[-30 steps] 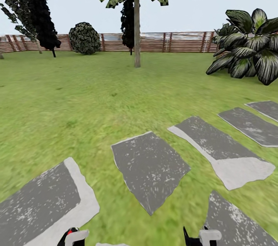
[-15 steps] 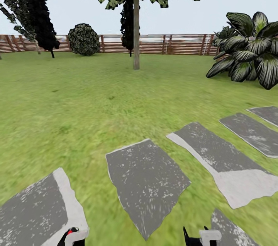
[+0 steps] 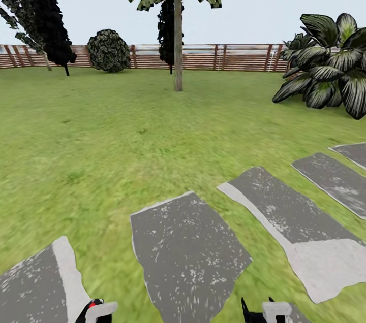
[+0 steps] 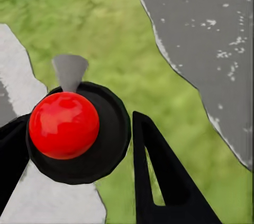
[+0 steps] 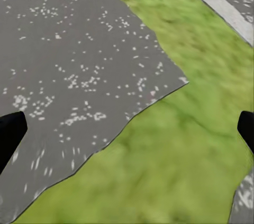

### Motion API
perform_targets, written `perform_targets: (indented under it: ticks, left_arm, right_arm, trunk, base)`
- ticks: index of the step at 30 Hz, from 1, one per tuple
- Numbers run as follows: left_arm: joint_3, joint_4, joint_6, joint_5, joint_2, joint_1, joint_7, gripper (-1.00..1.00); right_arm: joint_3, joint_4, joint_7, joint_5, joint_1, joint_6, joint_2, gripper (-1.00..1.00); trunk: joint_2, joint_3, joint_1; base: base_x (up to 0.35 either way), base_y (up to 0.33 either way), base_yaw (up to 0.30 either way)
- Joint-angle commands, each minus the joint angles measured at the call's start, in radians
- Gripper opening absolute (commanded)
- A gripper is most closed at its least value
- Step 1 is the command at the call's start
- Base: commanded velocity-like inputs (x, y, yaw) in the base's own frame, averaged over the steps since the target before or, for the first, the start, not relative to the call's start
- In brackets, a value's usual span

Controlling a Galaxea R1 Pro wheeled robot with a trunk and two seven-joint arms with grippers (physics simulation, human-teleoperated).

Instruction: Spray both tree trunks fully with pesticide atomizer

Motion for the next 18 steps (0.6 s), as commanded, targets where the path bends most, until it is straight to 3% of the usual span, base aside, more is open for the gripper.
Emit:
perform_targets:
  ticks: [1, 18]
  left_arm:
    - [0.004, 0.0, -0.003, -0.007, -0.001, -0.001, 0.003, -1.0]
    - [0.004, 0.0, -0.003, -0.007, -0.001, -0.001, 0.003, -1.0]
  right_arm:
    - [0.0, 0.001, 0.0, 0.0, -0.001, -0.003, 0.0, 1.0]
    - [0.0, 0.001, 0.0, 0.0, -0.001, -0.003, 0.0, 1.0]
  trunk:
    - [0.0, -0.001, 0.0]
    - [0.0, -0.001, 0.0]
  base:
    - [0.33, -0.111, 0.0]
    - [0.33, -0.111, 0.0]
